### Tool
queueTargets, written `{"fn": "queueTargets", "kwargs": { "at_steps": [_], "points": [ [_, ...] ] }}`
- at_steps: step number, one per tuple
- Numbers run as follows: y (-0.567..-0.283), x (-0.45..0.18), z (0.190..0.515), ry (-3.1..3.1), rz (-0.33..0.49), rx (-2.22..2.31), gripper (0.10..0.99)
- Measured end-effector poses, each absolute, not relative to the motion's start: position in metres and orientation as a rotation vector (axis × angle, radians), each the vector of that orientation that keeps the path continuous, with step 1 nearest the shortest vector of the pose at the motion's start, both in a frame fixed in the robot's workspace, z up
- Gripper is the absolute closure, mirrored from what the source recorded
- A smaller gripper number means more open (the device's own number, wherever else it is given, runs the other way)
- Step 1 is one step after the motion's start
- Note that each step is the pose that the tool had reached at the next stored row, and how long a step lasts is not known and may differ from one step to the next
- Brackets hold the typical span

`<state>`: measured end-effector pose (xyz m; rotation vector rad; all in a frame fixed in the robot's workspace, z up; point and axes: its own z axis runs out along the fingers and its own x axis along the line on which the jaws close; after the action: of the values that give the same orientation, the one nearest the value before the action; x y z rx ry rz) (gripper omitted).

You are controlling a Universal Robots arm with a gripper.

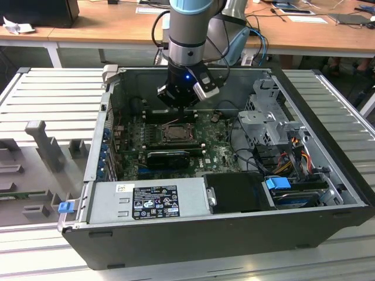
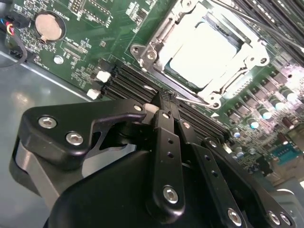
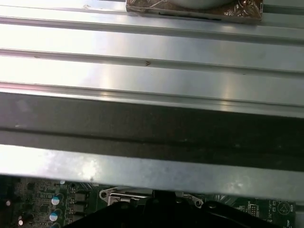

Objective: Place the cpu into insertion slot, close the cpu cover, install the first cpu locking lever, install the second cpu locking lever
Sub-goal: 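Install the first cpu locking lever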

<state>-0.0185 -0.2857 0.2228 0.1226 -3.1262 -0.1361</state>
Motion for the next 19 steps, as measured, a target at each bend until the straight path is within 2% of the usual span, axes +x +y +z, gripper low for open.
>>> {"fn": "queueTargets", "kwargs": {
  "at_steps": [19],
  "points": [
    [-0.285, -0.012, 0.205, -3.126, -0.136, 0.123, 0.980]
  ]
}}
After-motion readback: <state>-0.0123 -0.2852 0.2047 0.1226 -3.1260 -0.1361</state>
